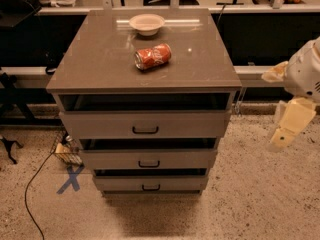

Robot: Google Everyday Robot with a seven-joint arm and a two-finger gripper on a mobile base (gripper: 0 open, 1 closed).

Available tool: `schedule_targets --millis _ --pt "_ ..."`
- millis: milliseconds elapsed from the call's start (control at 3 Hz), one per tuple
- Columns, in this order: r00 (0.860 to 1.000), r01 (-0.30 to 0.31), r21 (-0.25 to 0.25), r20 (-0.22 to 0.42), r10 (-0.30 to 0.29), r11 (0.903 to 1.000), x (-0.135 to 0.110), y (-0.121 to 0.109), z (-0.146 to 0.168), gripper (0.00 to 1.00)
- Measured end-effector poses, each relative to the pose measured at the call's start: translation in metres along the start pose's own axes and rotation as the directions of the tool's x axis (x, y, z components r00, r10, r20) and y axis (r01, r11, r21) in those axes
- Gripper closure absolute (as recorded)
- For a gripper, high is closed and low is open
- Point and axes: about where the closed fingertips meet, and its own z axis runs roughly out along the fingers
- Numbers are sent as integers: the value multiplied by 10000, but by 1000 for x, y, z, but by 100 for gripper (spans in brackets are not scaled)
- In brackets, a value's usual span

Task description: Open top drawer

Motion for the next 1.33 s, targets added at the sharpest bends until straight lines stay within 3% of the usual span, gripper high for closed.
schedule_targets --millis 333,667,1000,1333 --pt "9966 -30 -815 817 96 9967 5 2 55 0" --pt "9844 123 -1699 1752 180 9854 -18 13 120 0" --pt "9770 359 -2421 2127 169 9696 -45 30 162 0" --pt "9772 393 -2359 2120 120 9710 -45 29 164 0"
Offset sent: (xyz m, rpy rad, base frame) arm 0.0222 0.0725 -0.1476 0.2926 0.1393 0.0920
